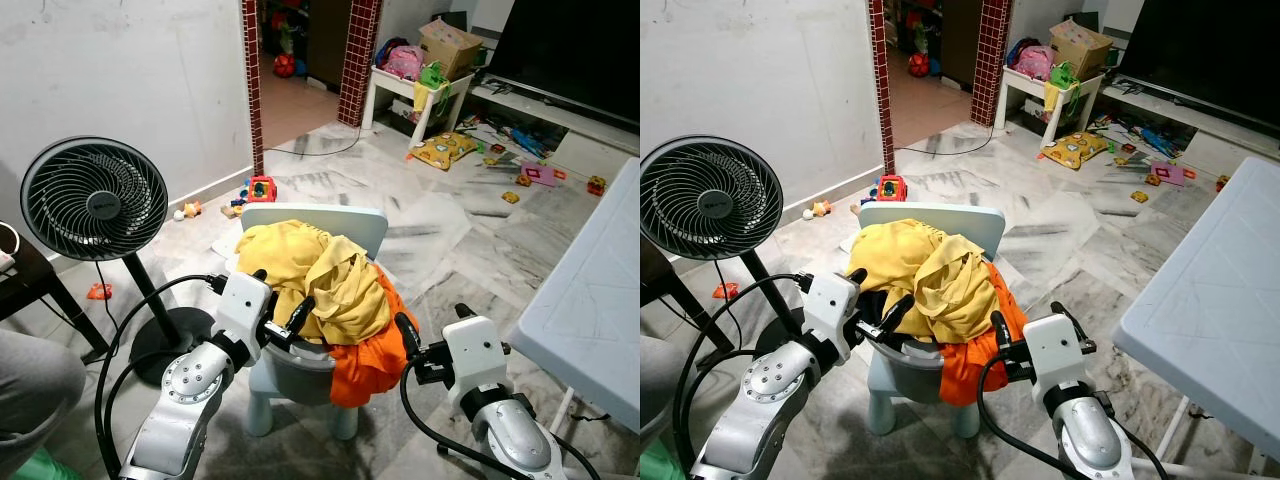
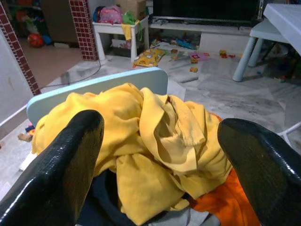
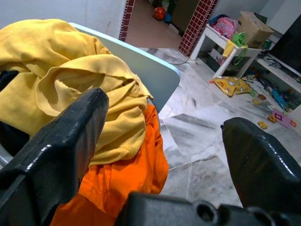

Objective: Hang hanger

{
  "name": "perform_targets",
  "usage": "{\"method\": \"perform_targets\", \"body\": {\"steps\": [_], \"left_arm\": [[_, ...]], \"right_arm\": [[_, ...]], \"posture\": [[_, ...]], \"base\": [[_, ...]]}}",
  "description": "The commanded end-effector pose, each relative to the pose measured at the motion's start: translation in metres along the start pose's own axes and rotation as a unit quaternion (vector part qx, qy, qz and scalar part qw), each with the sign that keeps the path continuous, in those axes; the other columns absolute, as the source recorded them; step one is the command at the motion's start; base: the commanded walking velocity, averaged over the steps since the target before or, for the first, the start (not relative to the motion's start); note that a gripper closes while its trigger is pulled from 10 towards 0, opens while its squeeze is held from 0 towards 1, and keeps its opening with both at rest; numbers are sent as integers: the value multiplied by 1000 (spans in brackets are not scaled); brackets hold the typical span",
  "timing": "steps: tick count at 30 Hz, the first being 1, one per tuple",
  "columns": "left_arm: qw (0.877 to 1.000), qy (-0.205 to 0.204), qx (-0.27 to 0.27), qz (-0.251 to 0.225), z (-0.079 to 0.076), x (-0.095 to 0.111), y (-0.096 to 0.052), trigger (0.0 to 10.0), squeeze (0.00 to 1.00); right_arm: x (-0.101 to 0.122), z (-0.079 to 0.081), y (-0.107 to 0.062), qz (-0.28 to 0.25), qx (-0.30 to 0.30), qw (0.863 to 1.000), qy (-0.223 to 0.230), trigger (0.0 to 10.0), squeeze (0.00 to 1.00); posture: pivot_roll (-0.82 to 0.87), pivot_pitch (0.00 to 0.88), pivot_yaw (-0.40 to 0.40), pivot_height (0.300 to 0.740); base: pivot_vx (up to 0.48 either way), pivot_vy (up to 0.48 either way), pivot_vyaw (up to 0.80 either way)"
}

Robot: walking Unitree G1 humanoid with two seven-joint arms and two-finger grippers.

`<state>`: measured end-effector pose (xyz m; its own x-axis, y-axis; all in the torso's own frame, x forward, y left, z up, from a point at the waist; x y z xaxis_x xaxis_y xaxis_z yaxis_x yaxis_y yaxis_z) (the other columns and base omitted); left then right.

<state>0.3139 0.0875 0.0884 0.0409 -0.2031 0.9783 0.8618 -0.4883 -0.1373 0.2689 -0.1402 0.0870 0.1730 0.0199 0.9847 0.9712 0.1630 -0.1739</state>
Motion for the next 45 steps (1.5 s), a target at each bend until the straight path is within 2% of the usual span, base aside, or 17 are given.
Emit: {"method": "perform_targets", "body": {"steps": [1,13,14,15,17,19,27,29,33,36,37,41,42,45], "left_arm": [[1000,-5,0,-4,0,3,0,10000,1000],[1000,-2,-1,2,0,2,2,10000,1000],[1000,-2,0,2,0,2,2,10000,973],[1000,-3,0,1,0,2,2,10000,329],[1000,-4,-1,1,-1,2,2,10000,306],[1000,-5,-2,1,-1,3,2,10000,0],[1000,-9,-2,-3,-1,4,4,10000,0],[1000,-8,8,8,1,1,6,10000,0],[999,-26,19,42,3,-9,7,10000,0],[993,-72,13,90,0,-24,10,10000,0],[993,-72,13,90,0,-24,10,10000,0],[987,-74,17,140,-1,-38,10,10000,0],[985,-85,18,147,-2,-39,9,10000,0],[985,-83,17,147,-3,-38,8,10000,0]], "right_arm": [[3,-1,-1,-3,-1,1000,-2,10000,0],[0,1,-2,2,1,1000,-3,10000,0],[0,1,-2,1,2,1000,-4,10000,0],[0,1,-2,1,2,1000,-4,10000,0],[0,1,-2,1,3,1000,-5,10000,0],[0,1,-2,1,4,1000,-6,10000,0],[0,2,-2,2,4,1000,-6,10000,0],[0,2,-3,3,5,1000,-7,10000,0],[0,2,-3,4,7,1000,-8,10000,0],[1,2,-4,5,11,1000,-12,10000,0],[1,2,-4,5,11,1000,-12,10000,0],[3,2,-5,9,18,1000,-18,10000,0],[4,2,-6,9,18,1000,-18,10000,0],[3,3,-8,14,22,1000,-17,10000,0]], "posture": [[75,0,-81,740],[73,0,-80,740],[72,0,-81,740],[72,0,-81,740],[73,0,-82,740],[72,0,-82,740],[69,0,-82,740],[68,0,-82,740],[64,0,-86,740],[63,0,-91,740],[63,0,-91,740],[57,0,-99,740],[53,0,-103,740],[52,0,-108,740]], "base": [[307,0,0],[298,0,0],[259,0,0],[259,0,0],[259,0,0],[259,0,0],[32,0,0],[0,0,0],[0,0,0],[0,0,0],[0,0,0],[0,0,0],[0,0,0],[0,0,0]]}}
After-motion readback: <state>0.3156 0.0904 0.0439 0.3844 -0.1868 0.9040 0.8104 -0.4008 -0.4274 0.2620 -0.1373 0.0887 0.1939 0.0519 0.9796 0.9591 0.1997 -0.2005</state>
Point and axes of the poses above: a point about 5 cm out from each wrist's last joint towards the gripper, its own y axis pointing out of the wrist towards the gripper, its own x axis along the axis of the wrist's last joint, z = x × y, the point moved 6 cm from there along y, pointing out of the wrist towards the gripper, and after that the axes turned 5 degrees about y, right-handed, at the moved point
